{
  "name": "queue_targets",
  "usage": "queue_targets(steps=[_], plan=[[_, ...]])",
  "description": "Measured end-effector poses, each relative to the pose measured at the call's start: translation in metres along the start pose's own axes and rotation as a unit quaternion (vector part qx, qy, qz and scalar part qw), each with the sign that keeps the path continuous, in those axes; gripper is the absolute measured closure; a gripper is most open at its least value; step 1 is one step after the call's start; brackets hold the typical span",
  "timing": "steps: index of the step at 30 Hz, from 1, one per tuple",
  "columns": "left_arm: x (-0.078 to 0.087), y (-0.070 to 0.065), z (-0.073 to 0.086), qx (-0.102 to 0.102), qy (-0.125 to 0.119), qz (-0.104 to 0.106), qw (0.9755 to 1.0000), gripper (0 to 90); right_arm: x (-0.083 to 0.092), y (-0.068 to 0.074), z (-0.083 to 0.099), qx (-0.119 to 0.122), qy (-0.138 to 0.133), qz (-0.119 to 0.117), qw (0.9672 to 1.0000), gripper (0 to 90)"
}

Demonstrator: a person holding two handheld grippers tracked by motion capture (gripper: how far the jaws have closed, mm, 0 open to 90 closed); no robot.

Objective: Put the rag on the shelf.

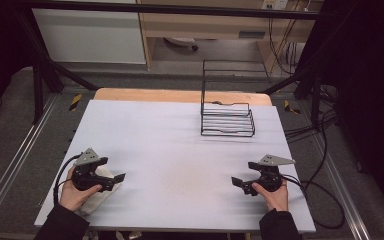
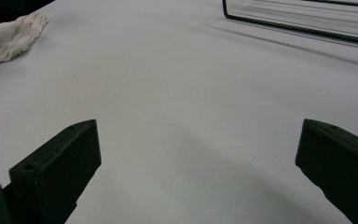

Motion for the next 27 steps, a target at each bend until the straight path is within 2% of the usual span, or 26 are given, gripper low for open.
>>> queue_targets(steps=[11,16,19,27], plan=[[0.005,-0.001,-0.002,-0.001,0.001,-0.008,1.0,3.9,0.0,0.0,0.001,-0.001,0.002,0.003,1.0,0.6],[0.016,-0.003,-0.005,-0.012,0.0,-0.014,0.9998,3.7,0.0,0.0,0.0,-0.003,0.003,0.003,1.0,0.6],[0.019,0.0,-0.005,-0.01,0.001,-0.018,0.9998,3.9,0.0,0.001,0.001,-0.002,0.006,0.003,1.0,0.6],[0.031,0.024,-0.004,0.02,0.014,-0.053,0.9983,7.3,-0.001,0.001,0.001,-0.001,0.009,0.003,1.0,0.6]])
Point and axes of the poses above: each handheld gripper's, and its own axes: x roughly backward along the jaws, z roughly out of its underside, y roughly to its left, the point moved 2 cm from there along -x, roughly forward along the jaws, and after that the axes turned 10 degrees about x, right-handed, at the moved point
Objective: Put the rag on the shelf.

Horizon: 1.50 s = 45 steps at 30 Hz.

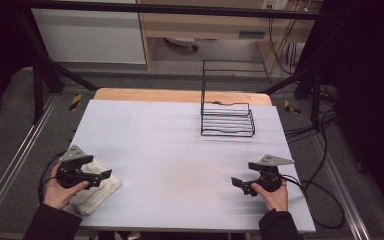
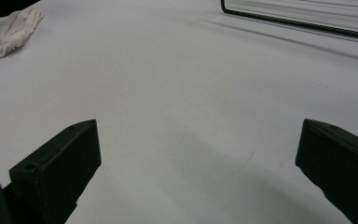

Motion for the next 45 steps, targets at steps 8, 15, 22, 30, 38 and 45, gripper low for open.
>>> queue_targets(steps=[8,15,22,30,38,45], plan=[[0.001,0.027,0.003,0.033,0.011,-0.057,0.9978,19.2,-0.001,0.0,0.0,0.0,0.004,0.001,1.0,0.6],[0.0,0.045,0.008,0.055,0.021,-0.089,0.9943,32.6,-0.001,0.0,0.001,0.0,0.006,0.0,1.0,0.6],[-0.006,0.059,0.011,0.074,0.038,-0.091,0.9924,44.3,-0.001,0.0,0.001,0.002,0.007,0.001,1.0,0.6],[-0.016,0.062,0.013,0.079,0.063,-0.069,0.9924,56.9,-0.001,0.0,0.001,0.003,0.006,0.001,1.0,0.6],[-0.017,0.057,0.012,0.072,0.076,-0.07,0.9921,66.9,-0.001,0.0,0.001,0.002,0.007,0.0,1.0,0.6],[-0.017,0.053,0.01,0.068,0.085,-0.066,0.9918,78.2,-0.001,0.0,0.001,0.002,0.008,0.0,1.0,0.6]])
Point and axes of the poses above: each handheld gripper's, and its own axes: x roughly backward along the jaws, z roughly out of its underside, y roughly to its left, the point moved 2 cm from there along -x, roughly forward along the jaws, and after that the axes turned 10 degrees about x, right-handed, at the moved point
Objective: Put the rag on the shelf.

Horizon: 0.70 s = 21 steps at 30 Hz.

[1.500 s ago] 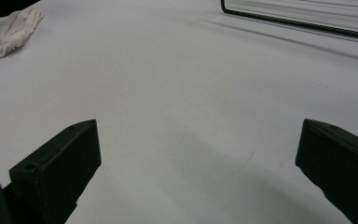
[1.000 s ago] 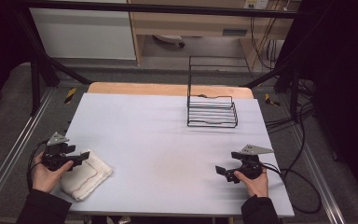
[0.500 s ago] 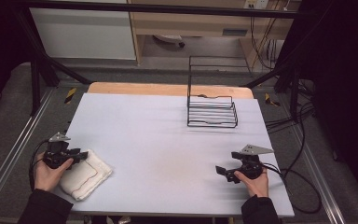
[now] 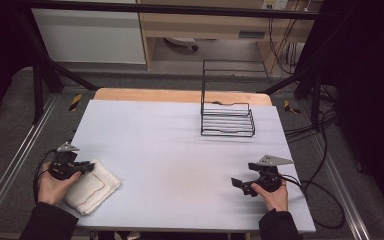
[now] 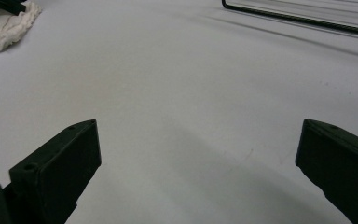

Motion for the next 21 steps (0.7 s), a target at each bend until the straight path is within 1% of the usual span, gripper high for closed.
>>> queue_targets(steps=[4,5,6,7,8,9,10,11,12,13,14,15,16,17,20,21], plan=[[0.001,-0.001,0.0,-0.005,-0.007,0.003,1.0,79.9,0.0,0.0,0.0,0.0,-0.001,0.001,1.0,0.6],[0.002,-0.001,0.0,-0.005,-0.011,0.007,0.9999,80.2,0.0,0.0,0.0,0.0,-0.001,0.001,1.0,0.6],[0.004,-0.003,0.0,-0.009,-0.022,0.016,0.9996,80.4,0.0,0.0,0.0,0.0,-0.001,0.001,1.0,0.6],[0.004,-0.003,0.0,-0.009,-0.022,0.016,0.9996,80.5,0.0,0.0,0.0,0.0,-0.001,0.001,1.0,0.6],[0.005,-0.005,-0.001,-0.012,-0.028,0.019,0.9993,80.5,0.0,0.0,0.0,0.0,-0.001,0.001,1.0,0.6],[0.008,-0.01,-0.003,-0.017,-0.046,0.029,0.9984,80.7,0.0,0.0,0.0,0.0,-0.001,0.0,1.0,0.6],[0.01,-0.012,-0.005,-0.023,-0.052,0.033,0.9978,80.7,0.001,0.0,0.0,0.0,-0.001,0.0,1.0,0.6],[0.01,-0.012,-0.005,-0.023,-0.052,0.033,0.9978,80.7,0.0,0.0,0.0,0.0,-0.001,0.0,1.0,0.6],[0.011,-0.015,-0.006,-0.027,-0.059,0.038,0.9972,80.8,0.0,0.0,0.0,0.0,-0.001,0.0,1.0,0.6],[0.011,-0.021,-0.008,-0.036,-0.065,0.043,0.9963,80.8,0.001,0.0,0.0,-0.001,-0.001,0.0,1.0,0.6],[0.011,-0.021,-0.008,-0.036,-0.065,0.043,0.9963,80.8,0.001,0.0,0.0,-0.001,-0.001,0.0,1.0,0.6],[0.01,-0.026,-0.01,-0.048,-0.067,0.041,0.9958,80.8,0.0,0.0,0.0,-0.001,-0.001,0.0,1.0,0.6],[0.01,-0.026,-0.01,-0.048,-0.067,0.041,0.9958,80.8,0.0,0.0,0.0,-0.001,-0.001,0.0,1.0,0.6],[0.008,-0.029,-0.012,-0.054,-0.067,0.042,0.9954,80.9,0.0,0.0,0.0,0.0,-0.002,-0.001,1.0,0.6],[0.006,-0.032,-0.014,-0.059,-0.068,0.046,0.9949,80.9,0.0,0.0,0.0,-0.001,-0.002,0.0,1.0,0.6],[0.005,-0.034,-0.015,-0.065,-0.068,0.047,0.9945,80.9,0.0,0.0,0.0,0.0,-0.002,0.0,1.0,0.6]])
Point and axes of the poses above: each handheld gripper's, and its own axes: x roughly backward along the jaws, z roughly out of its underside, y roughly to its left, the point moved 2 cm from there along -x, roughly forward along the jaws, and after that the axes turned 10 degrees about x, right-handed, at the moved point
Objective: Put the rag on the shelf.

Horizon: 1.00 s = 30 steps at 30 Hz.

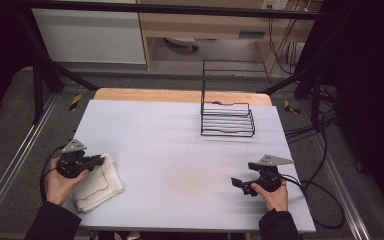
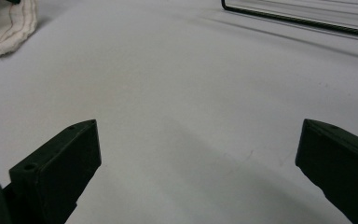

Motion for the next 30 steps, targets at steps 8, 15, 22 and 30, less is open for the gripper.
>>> queue_targets(steps=[8,15,22,30], plan=[[-0.013,-0.02,-0.013,-0.027,0.002,0.027,0.9993,81.0,-0.001,0.0,0.0,-0.001,0.001,0.001,1.0,0.6],[-0.029,-0.042,-0.02,-0.055,0.012,0.05,0.9972,81.0,-0.001,0.0,0.0,-0.001,-0.002,0.003,1.0,0.6],[-0.048,-0.067,-0.028,-0.088,0.027,0.074,0.993,81.0,-0.002,0.0,0.0,-0.002,-0.003,0.004,1.0,0.6],[-0.068,-0.094,-0.034,-0.109,0.041,0.099,0.9883,81.0,-0.003,0.0,0.0,-0.002,-0.003,0.005,1.0,0.6]])
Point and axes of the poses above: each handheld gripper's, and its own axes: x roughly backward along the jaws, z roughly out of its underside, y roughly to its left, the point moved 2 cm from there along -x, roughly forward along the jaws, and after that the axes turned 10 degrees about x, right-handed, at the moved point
